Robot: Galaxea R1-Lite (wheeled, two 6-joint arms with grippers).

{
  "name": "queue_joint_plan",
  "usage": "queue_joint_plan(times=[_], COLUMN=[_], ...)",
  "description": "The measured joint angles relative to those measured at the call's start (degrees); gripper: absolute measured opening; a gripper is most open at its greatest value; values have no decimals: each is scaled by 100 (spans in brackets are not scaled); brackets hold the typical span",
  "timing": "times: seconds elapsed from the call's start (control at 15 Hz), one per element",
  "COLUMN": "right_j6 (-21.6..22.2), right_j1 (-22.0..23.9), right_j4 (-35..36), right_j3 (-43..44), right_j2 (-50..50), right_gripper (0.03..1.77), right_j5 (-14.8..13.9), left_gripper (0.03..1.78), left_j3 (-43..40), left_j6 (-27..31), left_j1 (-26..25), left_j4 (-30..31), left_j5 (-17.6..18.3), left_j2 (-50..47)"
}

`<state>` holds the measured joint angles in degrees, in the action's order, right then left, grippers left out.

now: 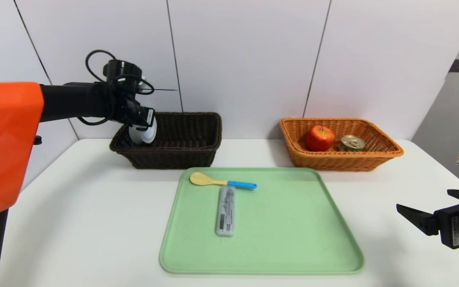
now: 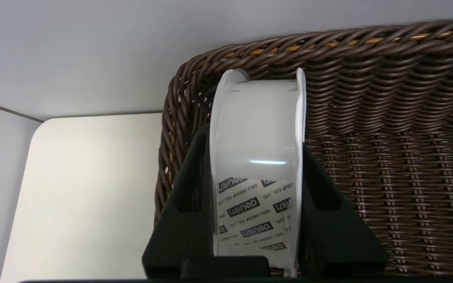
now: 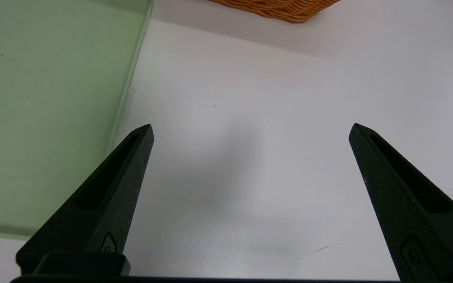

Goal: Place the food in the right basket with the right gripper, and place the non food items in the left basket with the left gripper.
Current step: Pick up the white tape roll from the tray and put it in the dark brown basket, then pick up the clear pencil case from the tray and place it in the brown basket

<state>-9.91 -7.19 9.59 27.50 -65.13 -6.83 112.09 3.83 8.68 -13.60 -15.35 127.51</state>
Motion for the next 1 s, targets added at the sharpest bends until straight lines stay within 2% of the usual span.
queue_joint_plan(times=[0.13,0.4,0.67,1.0], right_j6=[-1,-1,-1,0], right_j1=[0,0,0,0], right_j4=[0,0,0,0], right_j3=[0,0,-6,-11], right_j2=[-2,0,0,0], right_gripper=[171,171,171,171], right_j5=[2,2,0,0], left_gripper=[84,118,140,154], left_j3=[-29,-38,-18,20], left_j6=[-9,-20,-11,123], left_j1=[22,52,61,68], left_j4=[21,24,24,22], left_j5=[-6,-9,-5,26], left_j2=[-26,-45,-122,-391])
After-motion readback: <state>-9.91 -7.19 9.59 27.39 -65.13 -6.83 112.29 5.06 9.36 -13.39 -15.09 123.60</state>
